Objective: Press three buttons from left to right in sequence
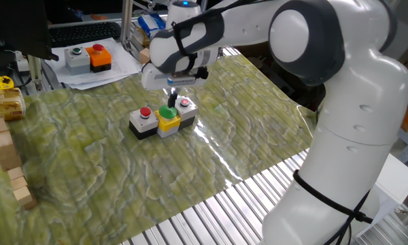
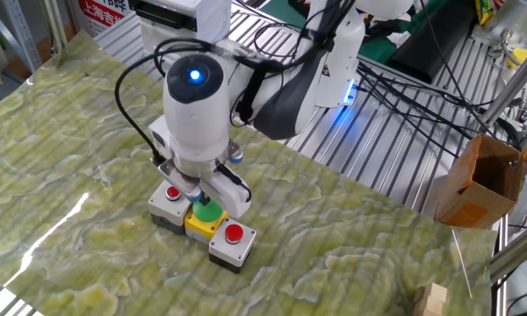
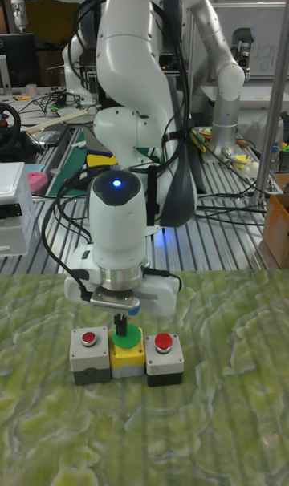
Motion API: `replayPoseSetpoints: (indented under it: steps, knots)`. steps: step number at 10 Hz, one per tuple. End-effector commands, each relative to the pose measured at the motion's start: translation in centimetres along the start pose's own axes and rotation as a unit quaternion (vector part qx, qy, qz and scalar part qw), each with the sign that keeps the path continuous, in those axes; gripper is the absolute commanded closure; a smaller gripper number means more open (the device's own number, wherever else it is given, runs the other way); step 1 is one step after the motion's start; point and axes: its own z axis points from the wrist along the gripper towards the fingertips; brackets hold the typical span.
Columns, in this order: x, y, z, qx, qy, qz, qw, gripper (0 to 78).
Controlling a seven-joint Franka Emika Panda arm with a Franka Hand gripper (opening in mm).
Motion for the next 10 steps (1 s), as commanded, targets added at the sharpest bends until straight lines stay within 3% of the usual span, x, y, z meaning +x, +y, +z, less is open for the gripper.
replayPoseSetpoints:
  steps: [1, 3, 6, 8, 10]
  knots:
    - [-0.1, -0.1, 1.3, -0.001, -0.007, -0.001, 1.0, 76.2]
    - [-0.1, -0.5, 2.3, 0.002, -0.011, -0.007, 0.9999, 76.2]
    - [0.3, -0.1, 1.6, 0.005, -0.008, 0.005, 0.9999, 76.2]
    - [0.7, 0.5, -0.5, 0.005, -0.003, 0.013, 0.9999, 76.2]
    - [0.8, 0.5, -5.3, 0.01, 0.023, 0.019, 0.9995, 76.2]
